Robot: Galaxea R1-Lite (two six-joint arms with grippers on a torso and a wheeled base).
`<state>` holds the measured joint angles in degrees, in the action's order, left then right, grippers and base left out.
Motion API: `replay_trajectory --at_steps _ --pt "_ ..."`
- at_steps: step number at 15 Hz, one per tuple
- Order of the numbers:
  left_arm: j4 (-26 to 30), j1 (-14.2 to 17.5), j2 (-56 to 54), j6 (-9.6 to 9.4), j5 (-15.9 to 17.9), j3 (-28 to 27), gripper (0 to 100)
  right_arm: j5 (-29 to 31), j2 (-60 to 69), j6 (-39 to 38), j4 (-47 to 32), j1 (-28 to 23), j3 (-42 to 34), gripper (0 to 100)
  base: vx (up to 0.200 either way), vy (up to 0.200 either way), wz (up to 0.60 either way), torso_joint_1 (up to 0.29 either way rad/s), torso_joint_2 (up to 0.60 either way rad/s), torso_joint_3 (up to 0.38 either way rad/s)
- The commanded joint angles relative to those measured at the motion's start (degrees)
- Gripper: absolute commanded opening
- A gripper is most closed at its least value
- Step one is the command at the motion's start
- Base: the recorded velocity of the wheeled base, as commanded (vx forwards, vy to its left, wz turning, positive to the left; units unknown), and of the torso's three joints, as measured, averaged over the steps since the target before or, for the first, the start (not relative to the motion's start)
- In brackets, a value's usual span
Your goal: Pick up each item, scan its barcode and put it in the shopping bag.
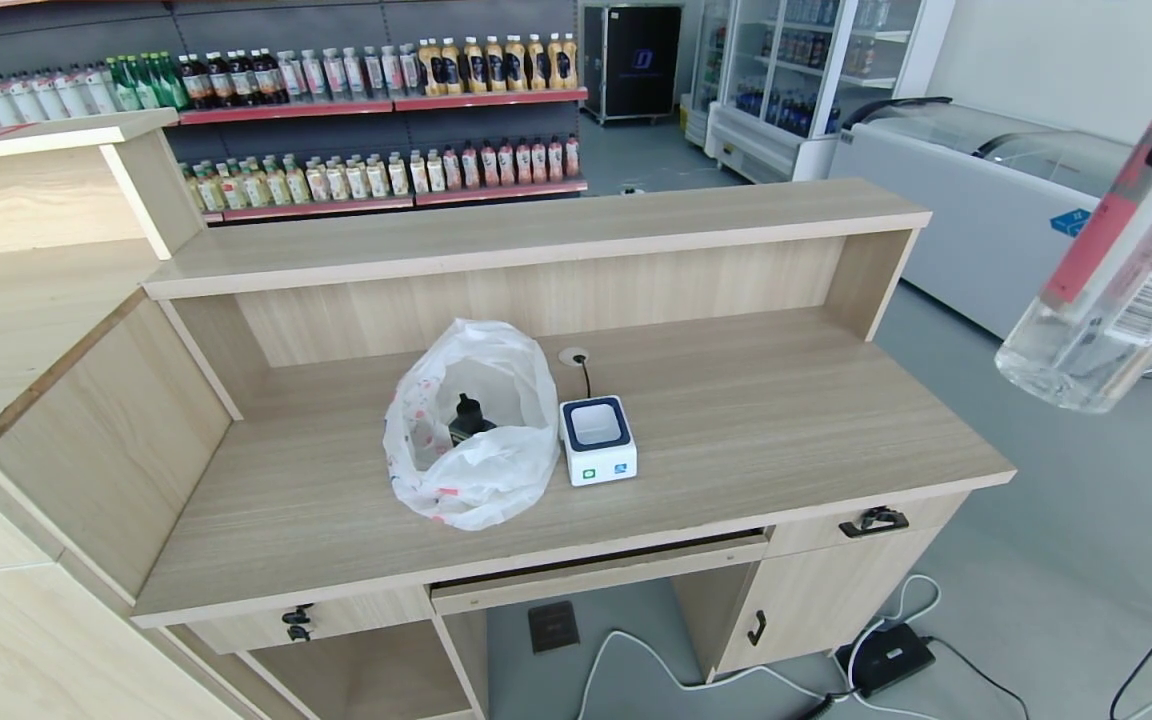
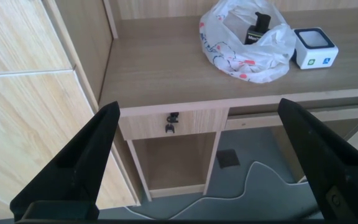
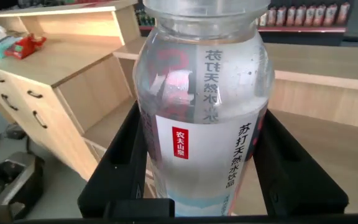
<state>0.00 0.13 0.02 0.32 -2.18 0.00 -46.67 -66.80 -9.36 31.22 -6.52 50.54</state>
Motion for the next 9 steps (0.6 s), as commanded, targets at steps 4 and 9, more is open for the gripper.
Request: replay_trajectory --at_steps 4,9 --pt "0.0 -0.05 -0.02 0.03 -0.02 0.0 100 1.23 -12.82 2.86 12.37 -11.14 -2.91 0 0.0 0.0 0.0 0.0 0.0 0.0" --pt "0.0 0.04 -0.02 0.03 -0.02 0.0 100 1.93 -19.42 28.61 12.46 -17.12 -2.2 0 0.0 0.0 0.0 0.0 0.0 0.0"
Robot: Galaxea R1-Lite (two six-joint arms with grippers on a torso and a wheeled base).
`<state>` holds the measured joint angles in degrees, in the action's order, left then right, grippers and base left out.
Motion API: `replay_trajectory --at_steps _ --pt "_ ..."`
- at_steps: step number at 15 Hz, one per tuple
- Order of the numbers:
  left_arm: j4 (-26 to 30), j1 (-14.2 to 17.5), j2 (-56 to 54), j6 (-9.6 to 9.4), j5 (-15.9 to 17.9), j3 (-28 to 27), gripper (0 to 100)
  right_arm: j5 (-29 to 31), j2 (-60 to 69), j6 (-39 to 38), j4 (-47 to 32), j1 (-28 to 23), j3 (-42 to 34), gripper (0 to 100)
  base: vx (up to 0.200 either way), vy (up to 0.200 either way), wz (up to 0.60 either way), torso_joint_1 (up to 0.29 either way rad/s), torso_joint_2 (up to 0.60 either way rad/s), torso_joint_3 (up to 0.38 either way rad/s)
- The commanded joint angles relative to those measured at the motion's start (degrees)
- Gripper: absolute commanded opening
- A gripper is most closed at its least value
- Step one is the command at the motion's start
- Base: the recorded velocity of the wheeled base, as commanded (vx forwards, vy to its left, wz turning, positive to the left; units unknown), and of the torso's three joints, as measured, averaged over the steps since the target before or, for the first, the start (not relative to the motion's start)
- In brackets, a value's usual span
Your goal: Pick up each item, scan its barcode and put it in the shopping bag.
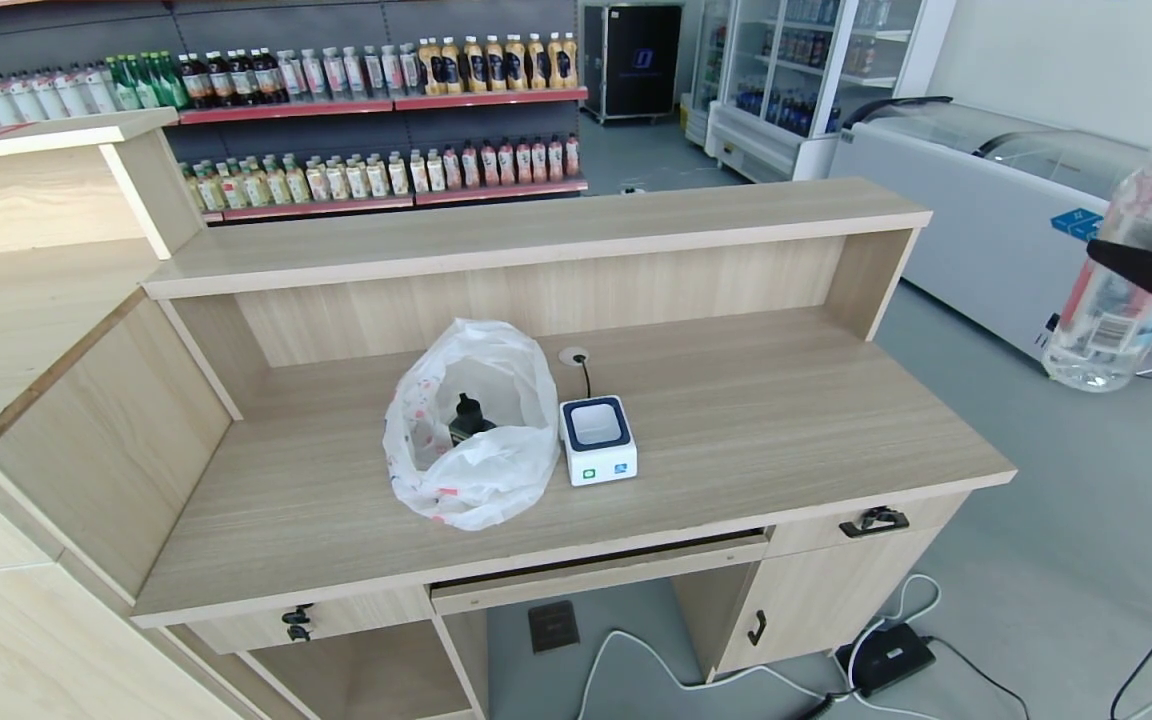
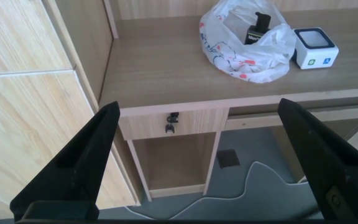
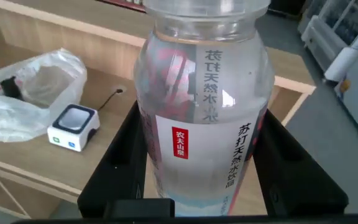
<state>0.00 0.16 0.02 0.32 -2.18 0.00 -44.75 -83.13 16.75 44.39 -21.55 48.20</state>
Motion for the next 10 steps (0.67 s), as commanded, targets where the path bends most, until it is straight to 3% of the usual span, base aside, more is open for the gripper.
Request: replay_trajectory --at_steps 1,5,6,8,10 --pt "0.0 0.02 -0.02 0.03 -0.02 0.0 100 0.02 -2.83 7.51 -1.67 -3.23 0.05 0 0.0 0.0 0.0 0.0 0.0 0.0" --pt "0.0 0.02 -0.02 0.03 -0.1 0.0 100 0.02 -1.77 8.56 -1.85 -5.52 -0.21 0 0.0 0.0 0.0 0.0 0.0 0.0" --pt "0.0 0.02 -0.02 0.03 -0.1 0.0 100 1.69 -1.77 8.65 -1.76 -6.31 -0.65 0 0.0 0.0 0.6 0.007 0.0 -0.002" --pt "0.0 0.02 -0.02 0.03 -0.02 0.0 100 11.88 -1.16 8.04 -1.93 -6.04 -0.92 0 0.0 0.0 0.6 -0.002 0.0 0.002" --pt "0.0 0.02 -0.02 0.03 -0.1 0.0 100 15.57 -0.54 5.49 -1.93 -5.61 -1.27 0 0.0 0.0 0.6 0.005 0.0 -0.005"
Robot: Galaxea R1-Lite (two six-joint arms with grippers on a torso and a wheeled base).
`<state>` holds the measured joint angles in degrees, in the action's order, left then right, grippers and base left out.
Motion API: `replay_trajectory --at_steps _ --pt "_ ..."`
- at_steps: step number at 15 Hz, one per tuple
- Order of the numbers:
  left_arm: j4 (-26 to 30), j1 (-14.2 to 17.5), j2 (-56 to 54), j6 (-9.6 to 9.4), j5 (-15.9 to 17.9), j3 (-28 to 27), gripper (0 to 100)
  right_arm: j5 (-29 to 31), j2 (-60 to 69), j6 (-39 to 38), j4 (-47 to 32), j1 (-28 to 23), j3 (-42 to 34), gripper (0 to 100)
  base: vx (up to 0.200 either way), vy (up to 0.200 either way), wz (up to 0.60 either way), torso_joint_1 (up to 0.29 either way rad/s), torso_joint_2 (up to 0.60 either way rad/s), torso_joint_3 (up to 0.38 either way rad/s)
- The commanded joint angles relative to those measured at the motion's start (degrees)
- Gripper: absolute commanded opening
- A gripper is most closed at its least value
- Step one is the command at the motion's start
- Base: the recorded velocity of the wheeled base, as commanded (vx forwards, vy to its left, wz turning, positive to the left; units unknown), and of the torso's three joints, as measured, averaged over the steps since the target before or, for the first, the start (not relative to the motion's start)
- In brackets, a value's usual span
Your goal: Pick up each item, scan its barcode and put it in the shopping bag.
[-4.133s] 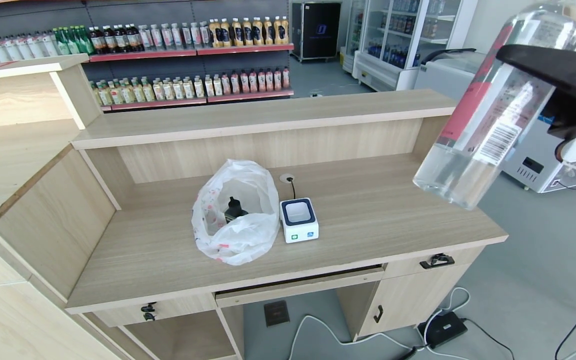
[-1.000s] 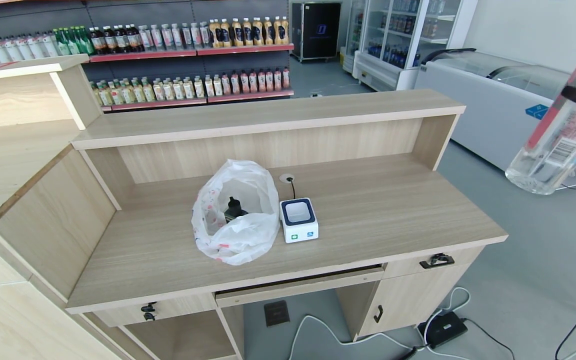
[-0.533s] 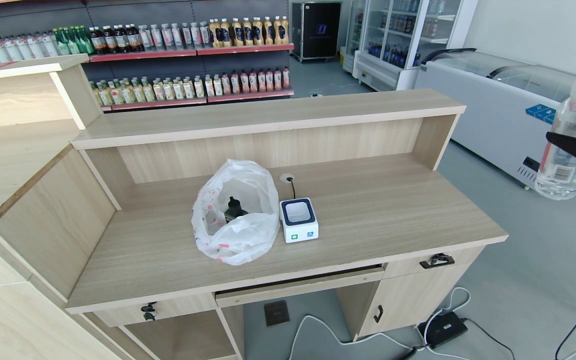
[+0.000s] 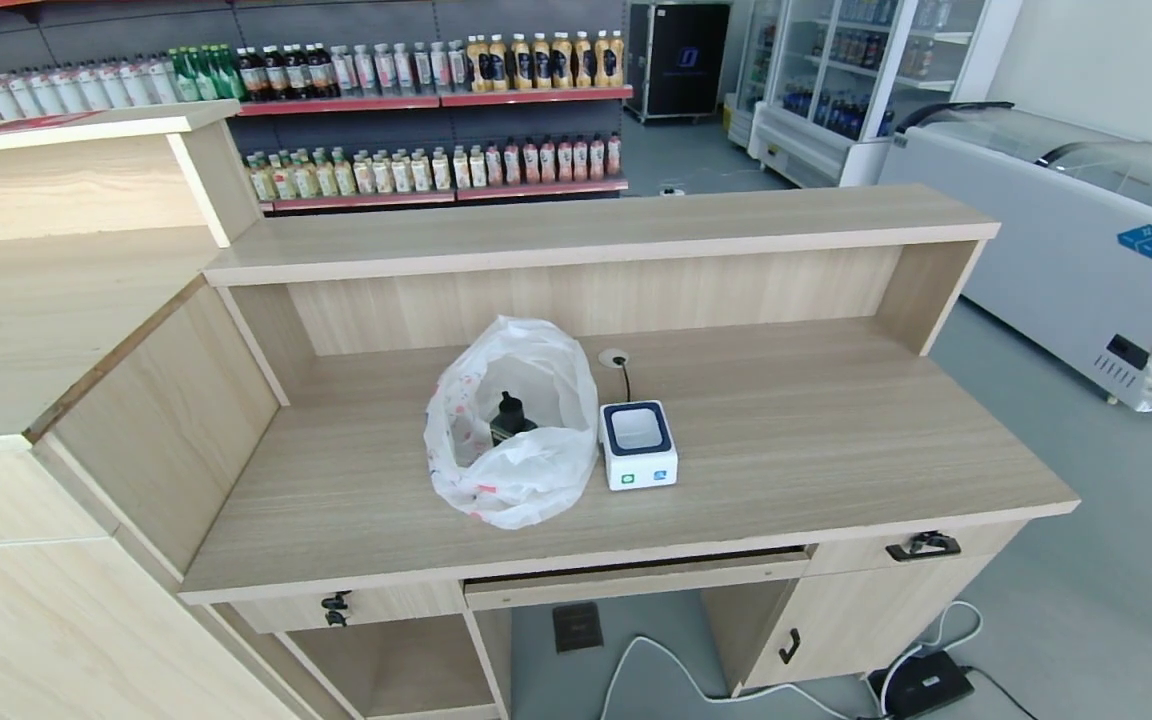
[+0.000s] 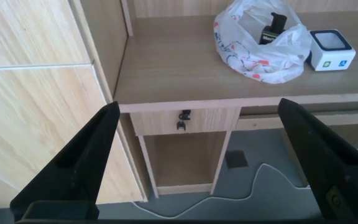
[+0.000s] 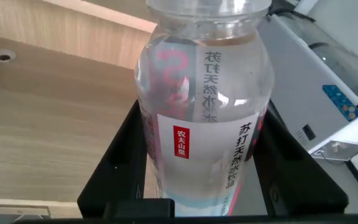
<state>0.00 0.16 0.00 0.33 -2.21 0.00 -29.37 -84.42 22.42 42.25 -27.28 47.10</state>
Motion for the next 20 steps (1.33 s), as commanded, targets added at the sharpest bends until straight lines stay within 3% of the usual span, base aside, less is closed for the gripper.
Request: replay_trajectory --at_steps 1,4,9,13,20 --pt "0.0 0.02 0.0 0.02 0.01 0.0 100 0.28 0.84 -0.18 0.2 0.12 -0.26 0 0.0 0.0 0.6 0.012 0.01 0.002" --pt "0.0 0.02 0.0 0.02 -0.08 0.0 100 0.19 0.48 -0.01 0.73 0.21 -0.26 0 0.0 0.0 0.6 0.005 0.0 0.002" --pt "0.0 0.02 0.0 0.02 0.01 0.0 100 -1.75 -5.93 0.26 2.57 3.11 3.61 0 0.0 0.0 0.0 0.0 0.0 0.0" --pt "0.0 0.02 0.0 0.02 -0.08 0.0 100 -12.03 -13.67 0.61 11.27 8.21 5.89 0 0.0 0.0 0.0 0.0 0.0 0.0" --pt "0.0 0.02 0.0 0.02 0.01 0.0 100 -24.51 -25.88 14.85 19.71 13.84 7.21 0 0.0 0.0 0.0 0.0 0.0 0.0"
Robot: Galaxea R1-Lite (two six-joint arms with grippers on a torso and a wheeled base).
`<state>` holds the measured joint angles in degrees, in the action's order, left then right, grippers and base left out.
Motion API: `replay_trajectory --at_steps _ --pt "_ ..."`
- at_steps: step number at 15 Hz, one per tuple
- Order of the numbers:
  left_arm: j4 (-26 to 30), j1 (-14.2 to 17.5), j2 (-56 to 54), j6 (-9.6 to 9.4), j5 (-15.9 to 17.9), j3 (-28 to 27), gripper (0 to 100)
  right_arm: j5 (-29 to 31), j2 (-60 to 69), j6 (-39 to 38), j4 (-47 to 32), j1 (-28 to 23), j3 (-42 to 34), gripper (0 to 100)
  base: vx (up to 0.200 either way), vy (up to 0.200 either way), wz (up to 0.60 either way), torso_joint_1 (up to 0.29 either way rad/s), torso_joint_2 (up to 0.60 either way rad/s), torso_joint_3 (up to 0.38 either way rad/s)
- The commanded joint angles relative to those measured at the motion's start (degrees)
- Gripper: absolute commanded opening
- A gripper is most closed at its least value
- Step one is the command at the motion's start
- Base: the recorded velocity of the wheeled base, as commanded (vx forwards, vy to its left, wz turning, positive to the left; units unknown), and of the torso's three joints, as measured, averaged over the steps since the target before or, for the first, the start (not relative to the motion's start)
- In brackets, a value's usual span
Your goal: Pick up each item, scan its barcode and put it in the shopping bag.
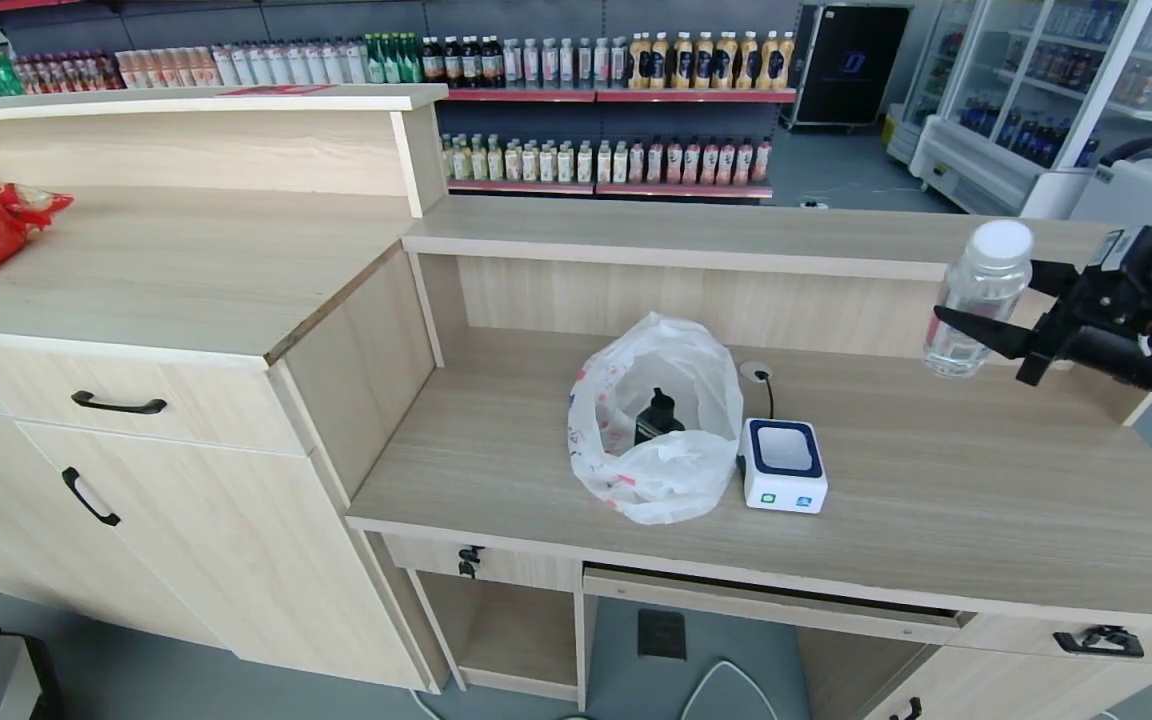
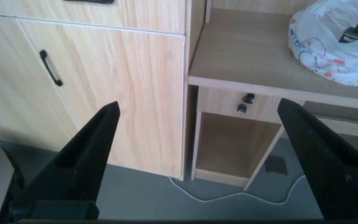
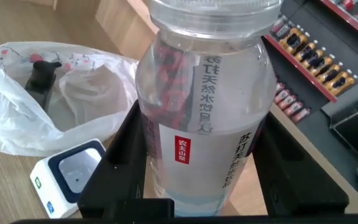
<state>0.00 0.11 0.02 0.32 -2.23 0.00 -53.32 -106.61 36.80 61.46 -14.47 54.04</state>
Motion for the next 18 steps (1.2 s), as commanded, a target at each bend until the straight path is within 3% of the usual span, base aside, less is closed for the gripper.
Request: replay_trajectory --at_steps 1,7,10,18 --pt "0.0 0.07 -0.02 0.03 0.03 0.0 100 -0.64 -5.1 0.64 1.73 1.9 0.54 0 0.0 0.0 0.0 0.0 0.0 0.0" --pt "0.0 0.07 -0.02 0.03 -0.05 0.0 100 -1.43 -13.19 6.53 8.32 4.8 1.15 0 0.0 0.0 0.0 0.0 0.0 0.0" --pt "0.0 0.07 -0.02 0.03 0.03 0.0 100 -1.43 -16.44 7.14 15.0 7.35 0.8 0 0.0 0.0 0.0 0.0 0.0 0.0" --pt "0.0 0.07 -0.02 0.03 0.03 0.0 100 -1.35 -22.42 8.37 22.38 8.58 1.95 0 0.0 0.0 0.0 0.0 0.0 0.0"
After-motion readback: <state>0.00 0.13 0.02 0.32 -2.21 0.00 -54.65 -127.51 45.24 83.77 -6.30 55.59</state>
